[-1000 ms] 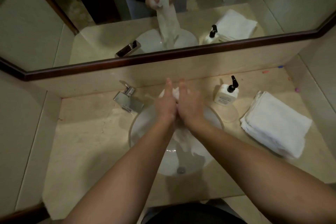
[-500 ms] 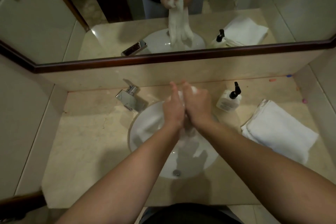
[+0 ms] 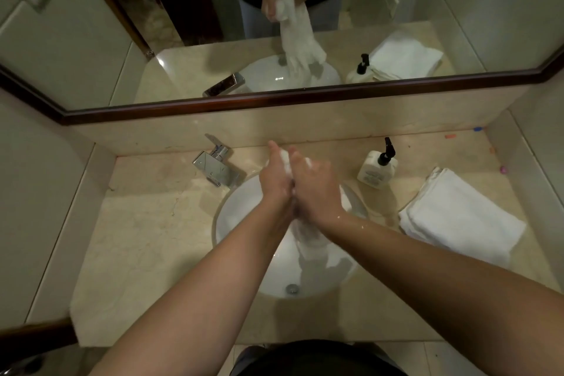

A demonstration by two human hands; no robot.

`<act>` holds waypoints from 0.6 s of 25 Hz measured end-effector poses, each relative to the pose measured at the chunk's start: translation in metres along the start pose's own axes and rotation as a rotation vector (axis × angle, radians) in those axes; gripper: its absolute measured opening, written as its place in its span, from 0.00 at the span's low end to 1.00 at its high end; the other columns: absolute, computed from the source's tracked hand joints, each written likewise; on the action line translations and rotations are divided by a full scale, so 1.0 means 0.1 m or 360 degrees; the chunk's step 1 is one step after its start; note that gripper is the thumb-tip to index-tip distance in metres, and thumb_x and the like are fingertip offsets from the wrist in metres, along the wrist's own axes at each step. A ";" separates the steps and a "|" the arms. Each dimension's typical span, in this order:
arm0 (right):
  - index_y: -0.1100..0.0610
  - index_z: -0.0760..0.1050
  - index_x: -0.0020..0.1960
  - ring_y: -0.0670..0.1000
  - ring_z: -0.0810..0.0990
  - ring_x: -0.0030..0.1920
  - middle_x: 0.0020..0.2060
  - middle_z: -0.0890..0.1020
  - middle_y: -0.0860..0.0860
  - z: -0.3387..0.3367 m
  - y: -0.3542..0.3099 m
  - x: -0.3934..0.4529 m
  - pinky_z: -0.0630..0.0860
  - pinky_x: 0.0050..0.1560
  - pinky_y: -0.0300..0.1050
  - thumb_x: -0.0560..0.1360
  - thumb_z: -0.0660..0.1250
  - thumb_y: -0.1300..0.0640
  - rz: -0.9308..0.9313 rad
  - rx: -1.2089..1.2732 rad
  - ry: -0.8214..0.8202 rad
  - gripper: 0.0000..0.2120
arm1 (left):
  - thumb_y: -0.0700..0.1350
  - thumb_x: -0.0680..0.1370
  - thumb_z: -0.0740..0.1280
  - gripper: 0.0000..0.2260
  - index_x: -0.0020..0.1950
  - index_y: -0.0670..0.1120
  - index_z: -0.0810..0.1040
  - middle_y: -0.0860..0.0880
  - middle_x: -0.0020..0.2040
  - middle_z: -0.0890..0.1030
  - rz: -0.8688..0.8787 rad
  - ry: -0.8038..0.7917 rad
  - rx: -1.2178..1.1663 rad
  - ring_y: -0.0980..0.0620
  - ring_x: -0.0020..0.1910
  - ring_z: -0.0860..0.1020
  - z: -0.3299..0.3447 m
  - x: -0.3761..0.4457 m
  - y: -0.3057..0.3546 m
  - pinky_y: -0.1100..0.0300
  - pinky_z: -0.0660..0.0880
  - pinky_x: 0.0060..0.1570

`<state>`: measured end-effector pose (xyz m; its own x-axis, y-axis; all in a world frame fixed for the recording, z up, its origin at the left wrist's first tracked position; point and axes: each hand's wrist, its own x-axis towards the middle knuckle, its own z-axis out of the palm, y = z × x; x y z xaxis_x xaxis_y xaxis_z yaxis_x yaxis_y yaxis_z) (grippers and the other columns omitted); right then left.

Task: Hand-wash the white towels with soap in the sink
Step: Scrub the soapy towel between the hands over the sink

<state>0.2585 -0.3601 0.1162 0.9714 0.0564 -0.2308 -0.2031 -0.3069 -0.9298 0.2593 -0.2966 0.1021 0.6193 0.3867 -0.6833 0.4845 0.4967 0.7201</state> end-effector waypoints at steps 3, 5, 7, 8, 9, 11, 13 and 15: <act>0.57 0.73 0.29 0.47 0.74 0.27 0.25 0.77 0.51 -0.07 -0.06 0.16 0.70 0.34 0.45 0.82 0.59 0.45 0.0133 0.0047 0.0211 0.26 | 0.66 0.80 0.57 0.28 0.54 0.44 0.83 0.43 0.49 0.85 0.0098 0.0016 0.0219 0.45 0.49 0.84 0.02 -0.12 -0.07 0.48 0.80 0.55; 0.61 0.77 0.35 0.51 0.78 0.33 0.31 0.81 0.55 0.01 -0.02 0.04 0.73 0.38 0.49 0.82 0.57 0.45 0.0055 -0.0038 0.0073 0.26 | 0.65 0.80 0.59 0.27 0.49 0.42 0.82 0.44 0.44 0.85 0.0109 0.0060 0.0093 0.47 0.43 0.83 -0.02 -0.09 0.01 0.51 0.81 0.48; 0.60 0.78 0.35 0.51 0.78 0.33 0.31 0.81 0.55 0.08 0.07 -0.10 0.74 0.38 0.50 0.82 0.57 0.45 0.0003 -0.0067 -0.0060 0.25 | 0.67 0.79 0.59 0.28 0.49 0.42 0.80 0.46 0.41 0.84 0.0051 0.0092 -0.0024 0.49 0.39 0.83 -0.07 -0.07 0.04 0.55 0.80 0.41; 0.57 0.76 0.32 0.51 0.76 0.31 0.29 0.79 0.54 0.07 0.09 -0.06 0.74 0.37 0.49 0.82 0.58 0.45 0.0064 -0.0013 -0.0006 0.25 | 0.69 0.78 0.59 0.30 0.51 0.42 0.81 0.45 0.43 0.84 0.0069 0.0052 0.0024 0.48 0.42 0.84 -0.07 -0.07 -0.01 0.53 0.81 0.44; 0.55 0.73 0.29 0.50 0.75 0.30 0.28 0.77 0.53 0.02 0.07 0.01 0.72 0.35 0.49 0.82 0.58 0.45 0.0151 0.0054 0.0101 0.25 | 0.69 0.78 0.58 0.31 0.52 0.41 0.82 0.44 0.45 0.85 0.0095 0.0009 0.0126 0.47 0.46 0.84 -0.05 -0.10 -0.07 0.49 0.81 0.50; 0.54 0.71 0.29 0.49 0.73 0.28 0.26 0.75 0.50 0.02 0.06 0.06 0.70 0.32 0.45 0.82 0.58 0.45 0.0249 0.0121 0.0211 0.25 | 0.67 0.80 0.58 0.29 0.51 0.42 0.82 0.43 0.49 0.85 0.0135 0.0045 0.0197 0.45 0.49 0.83 -0.03 -0.15 -0.08 0.49 0.80 0.54; 0.53 0.72 0.29 0.46 0.73 0.26 0.24 0.74 0.48 0.11 0.08 -0.09 0.69 0.29 0.40 0.82 0.58 0.46 0.0175 0.0105 0.0104 0.24 | 0.65 0.81 0.58 0.27 0.53 0.42 0.81 0.42 0.49 0.85 0.0069 0.0067 0.0045 0.47 0.46 0.83 -0.07 -0.11 0.02 0.56 0.81 0.44; 0.53 0.71 0.27 0.43 0.73 0.24 0.22 0.74 0.46 0.13 0.09 -0.16 0.69 0.28 0.37 0.82 0.59 0.46 0.0100 0.0086 0.0060 0.26 | 0.65 0.81 0.58 0.27 0.54 0.42 0.80 0.43 0.46 0.85 0.0029 0.0017 0.0035 0.47 0.44 0.83 -0.13 -0.07 0.04 0.58 0.80 0.39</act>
<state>0.2394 -0.3513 0.1081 0.9602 0.0025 -0.2791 -0.2692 -0.2567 -0.9283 0.2490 -0.2873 0.1086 0.6215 0.4040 -0.6713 0.4866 0.4725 0.7348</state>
